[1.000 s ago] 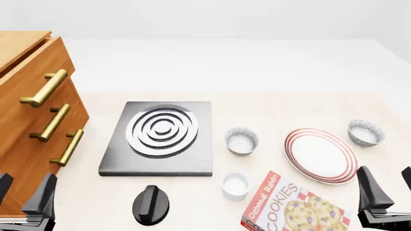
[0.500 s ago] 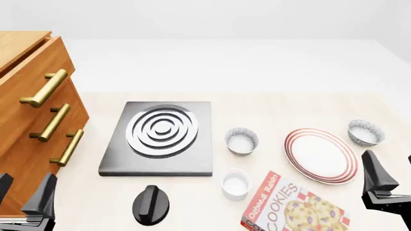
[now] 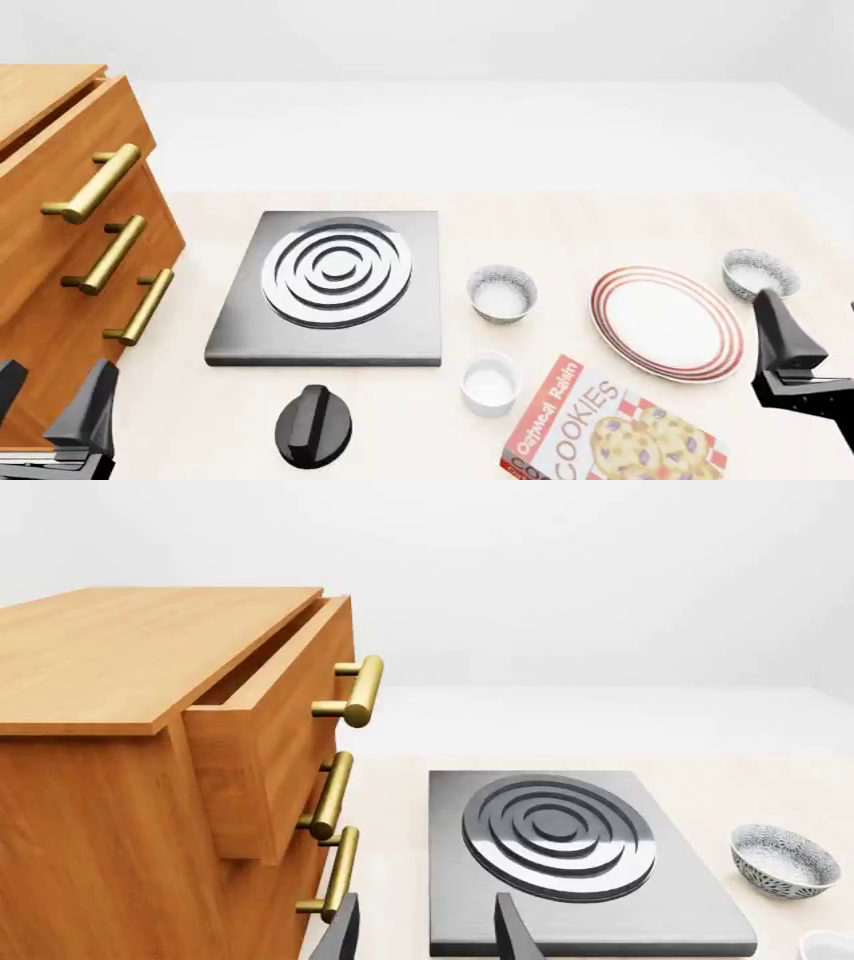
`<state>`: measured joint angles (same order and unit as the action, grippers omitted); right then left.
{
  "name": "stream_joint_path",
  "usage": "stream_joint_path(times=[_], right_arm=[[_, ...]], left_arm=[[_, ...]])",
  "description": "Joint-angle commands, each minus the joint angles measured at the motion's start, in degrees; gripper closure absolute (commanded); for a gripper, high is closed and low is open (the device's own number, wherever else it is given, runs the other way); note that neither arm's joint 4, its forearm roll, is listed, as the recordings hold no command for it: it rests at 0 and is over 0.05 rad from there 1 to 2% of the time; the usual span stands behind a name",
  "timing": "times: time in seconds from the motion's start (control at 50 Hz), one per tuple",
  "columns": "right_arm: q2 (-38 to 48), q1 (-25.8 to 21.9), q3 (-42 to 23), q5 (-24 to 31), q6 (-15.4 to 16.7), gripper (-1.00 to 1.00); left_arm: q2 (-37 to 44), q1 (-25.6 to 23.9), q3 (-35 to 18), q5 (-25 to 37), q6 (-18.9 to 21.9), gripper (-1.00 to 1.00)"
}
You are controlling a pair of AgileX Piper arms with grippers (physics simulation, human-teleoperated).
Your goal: Pick the akita bowl next to the plate and place it on the plate.
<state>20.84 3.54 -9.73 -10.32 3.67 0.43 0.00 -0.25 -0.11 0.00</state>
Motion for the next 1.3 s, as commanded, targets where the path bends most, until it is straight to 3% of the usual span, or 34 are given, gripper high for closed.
stream_joint_path(times=[0.02, 1.3], right_arm=[[3.6, 0.5, -1.0, -2.0, 0.6, -1.00], [27.0, 5.6, -5.0, -17.9, 2.6, -1.00]], left_arm=[[0.0, 0.0, 0.0, 0.0, 0.0, -1.00], [0.0, 0.0, 0.0, 0.0, 0.0, -1.00]])
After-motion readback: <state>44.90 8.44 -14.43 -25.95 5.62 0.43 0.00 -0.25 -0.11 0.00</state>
